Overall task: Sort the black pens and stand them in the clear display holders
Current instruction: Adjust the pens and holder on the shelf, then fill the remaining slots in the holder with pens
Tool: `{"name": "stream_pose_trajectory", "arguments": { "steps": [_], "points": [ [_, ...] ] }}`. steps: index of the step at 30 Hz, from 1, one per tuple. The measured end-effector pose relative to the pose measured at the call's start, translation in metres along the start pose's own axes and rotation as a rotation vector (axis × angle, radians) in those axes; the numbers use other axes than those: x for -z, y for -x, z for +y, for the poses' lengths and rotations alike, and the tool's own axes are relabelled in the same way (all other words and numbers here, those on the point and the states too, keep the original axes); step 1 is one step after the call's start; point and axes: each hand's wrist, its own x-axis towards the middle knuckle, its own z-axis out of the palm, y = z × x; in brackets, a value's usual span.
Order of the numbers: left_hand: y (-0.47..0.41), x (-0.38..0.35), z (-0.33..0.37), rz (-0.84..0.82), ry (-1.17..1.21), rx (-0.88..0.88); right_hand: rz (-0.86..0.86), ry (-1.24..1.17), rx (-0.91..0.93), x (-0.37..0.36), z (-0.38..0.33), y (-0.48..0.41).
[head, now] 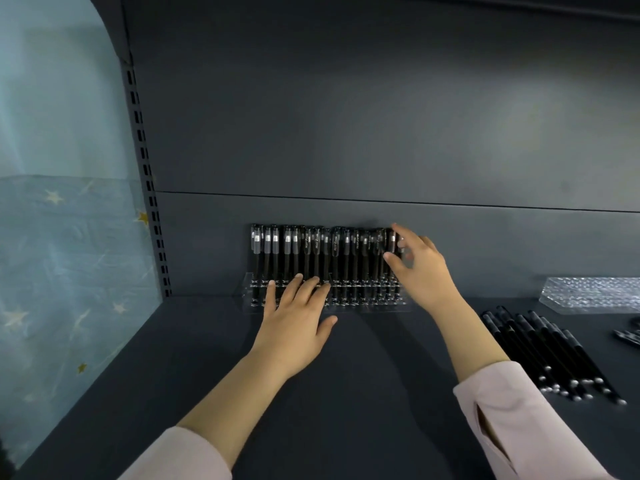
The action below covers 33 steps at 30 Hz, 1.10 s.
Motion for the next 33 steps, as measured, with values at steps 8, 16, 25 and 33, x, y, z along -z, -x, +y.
{"name": "stream_pose_trajectory", "arguments": {
  "steps": [8,16,25,33],
  "points": [
    [-0.014,0.008,0.104,-0.062,0.317,0.078,-0.109,0.099,-0.138,0.084,0.069,0.021],
    [-0.043,-0.034,0.242,-0.311,0.308,0.200,-0.332,0.233,-0.127,0.153,0.176,0.041],
    [-0.077,-0.056,0.300,-0.303,0.253,0.452,-0.425,-0.045,-0.081,0.166,0.221,0.039],
    [-0.084,-0.057,0.298,-0.329,0.285,0.542,-0.419,-0.041,-0.067,0.156,0.222,0.037]
  ]
}}
